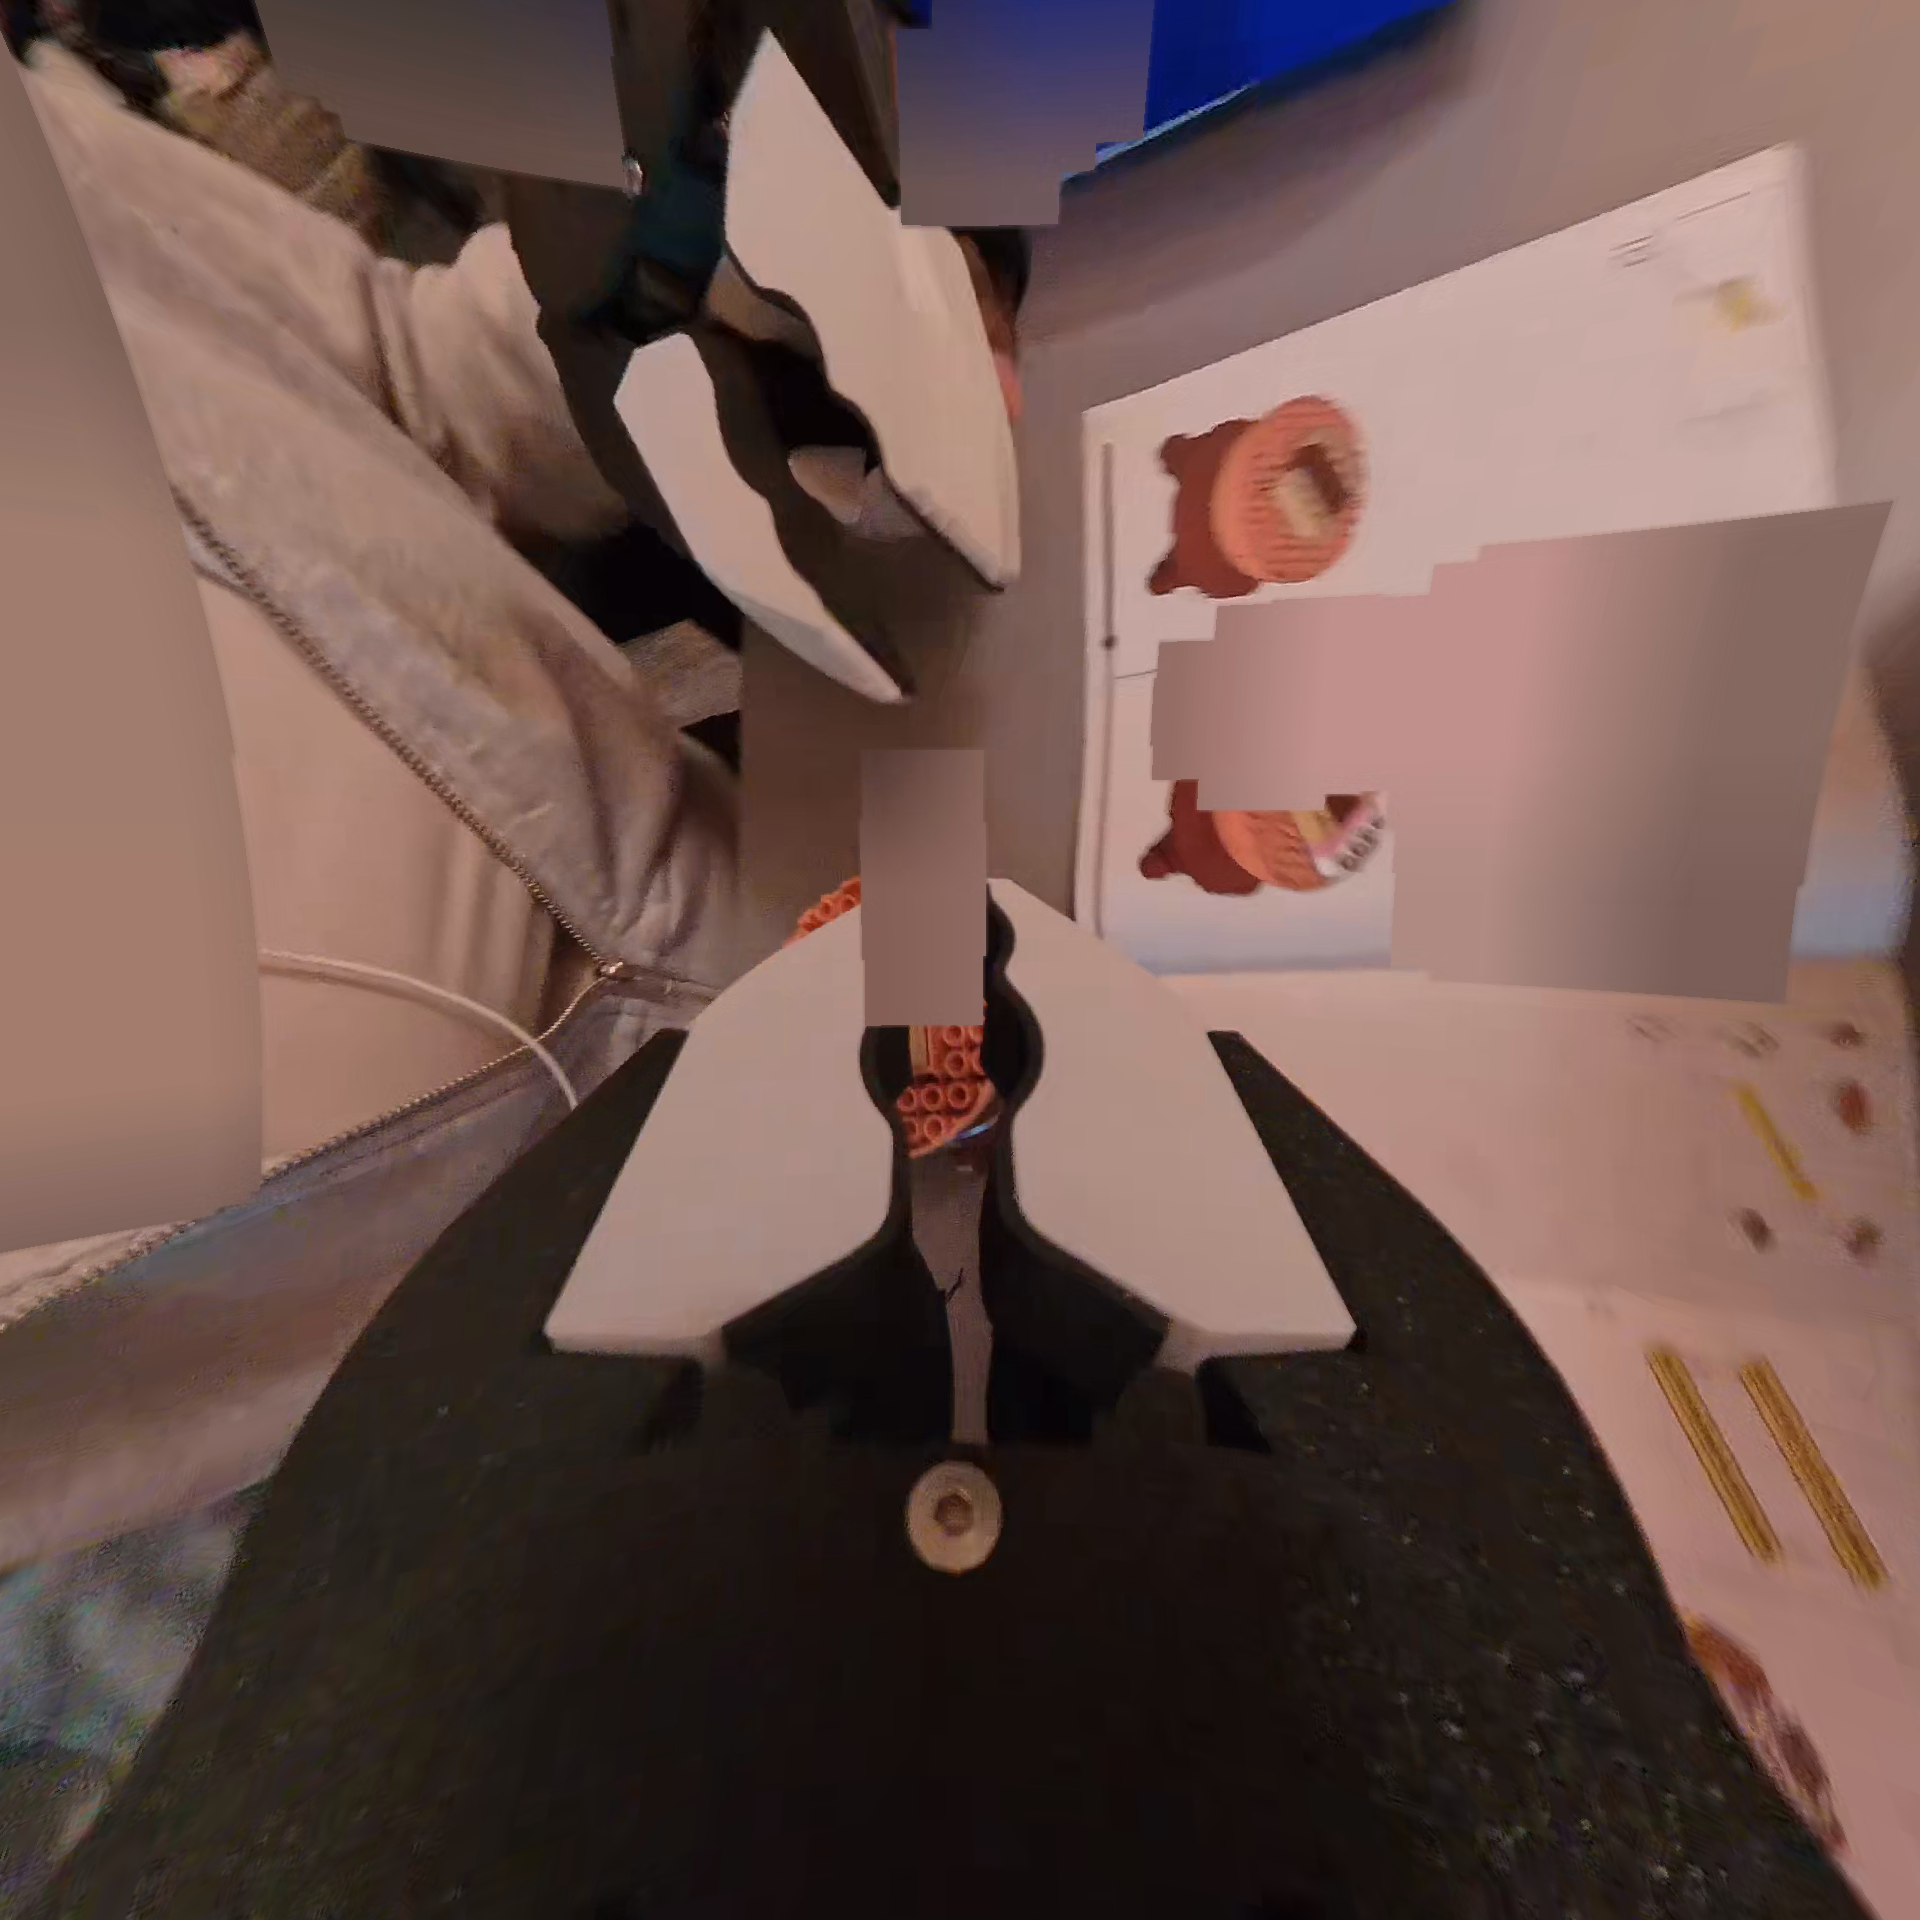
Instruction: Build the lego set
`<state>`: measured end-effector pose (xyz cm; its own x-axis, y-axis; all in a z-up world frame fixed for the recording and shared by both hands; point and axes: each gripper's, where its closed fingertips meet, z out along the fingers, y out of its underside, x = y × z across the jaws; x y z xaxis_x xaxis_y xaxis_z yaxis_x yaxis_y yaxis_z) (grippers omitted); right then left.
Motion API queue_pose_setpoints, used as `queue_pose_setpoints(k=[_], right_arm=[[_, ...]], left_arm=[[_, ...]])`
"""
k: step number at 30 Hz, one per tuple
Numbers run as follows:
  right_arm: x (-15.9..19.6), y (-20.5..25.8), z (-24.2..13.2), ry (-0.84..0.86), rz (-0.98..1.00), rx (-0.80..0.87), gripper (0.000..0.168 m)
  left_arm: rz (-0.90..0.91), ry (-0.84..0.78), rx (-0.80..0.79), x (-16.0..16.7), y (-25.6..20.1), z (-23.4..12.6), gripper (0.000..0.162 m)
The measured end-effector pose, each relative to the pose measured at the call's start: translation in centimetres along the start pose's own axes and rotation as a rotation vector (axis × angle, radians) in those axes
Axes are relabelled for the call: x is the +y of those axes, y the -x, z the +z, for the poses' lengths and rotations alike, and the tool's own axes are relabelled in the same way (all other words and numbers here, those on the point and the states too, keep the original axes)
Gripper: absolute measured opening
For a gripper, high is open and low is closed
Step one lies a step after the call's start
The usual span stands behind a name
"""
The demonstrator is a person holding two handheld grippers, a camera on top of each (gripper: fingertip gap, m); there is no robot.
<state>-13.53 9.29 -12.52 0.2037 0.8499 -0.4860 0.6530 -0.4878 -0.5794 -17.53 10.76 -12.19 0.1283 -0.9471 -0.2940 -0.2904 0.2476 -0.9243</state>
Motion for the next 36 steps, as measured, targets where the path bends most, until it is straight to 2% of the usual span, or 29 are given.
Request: queue_pose_setpoints(k=[3,7,13,16,20,23,28,32,36], right_arm=[[-0.7,-0.2,1.7,0.071,0.001,-0.108,0.008],[-0.8,0.8,2.3,0.124,-0.014,-0.203,0.008],[0.0,1.2,2.7,0.158,0.004,-0.249,0.008],[0.1,0.9,2.6,0.131,-0.001,-0.236,0.008],[-1.1,0.8,1.9,0.006,-0.035,-0.211,0.013],[-2.3,0.2,0.9,-0.116,-0.104,-0.122,0.025],[-3.9,-1.5,-0.8,-0.277,-0.381,0.282,0.032],[-3.3,-1.4,0.1,-0.177,-0.69,0.545,0.027],[-3.1,-1.4,1.6,-0.1,-0.823,0.547,0.022]], left_arm=[[0.098,-0.067,0.046,-1.4,-0.5,0.1,0.024],[0.217,-0.059,0.052,-1.1,-1.1,0.2,0.023],[0.41,-0.067,0.045,-1.1,-2.7,1.0,0.01],[0.377,-0.055,0.067,-0.8,-3.0,1.2,0.005],[0.186,-0.088,0.09,-1.0,-2.7,0.9,0.003],[0.005,-0.12,0.067,-1.0,-1.8,0.6,0.003],[-0.443,-0.197,0.041,-0.8,-0.6,0.2,0.003],[-0.896,-0.243,0.102,0.1,0.1,0.2,0.003],[-1.08,-0.261,0.165,0.4,0.1,0.3,0.003]])
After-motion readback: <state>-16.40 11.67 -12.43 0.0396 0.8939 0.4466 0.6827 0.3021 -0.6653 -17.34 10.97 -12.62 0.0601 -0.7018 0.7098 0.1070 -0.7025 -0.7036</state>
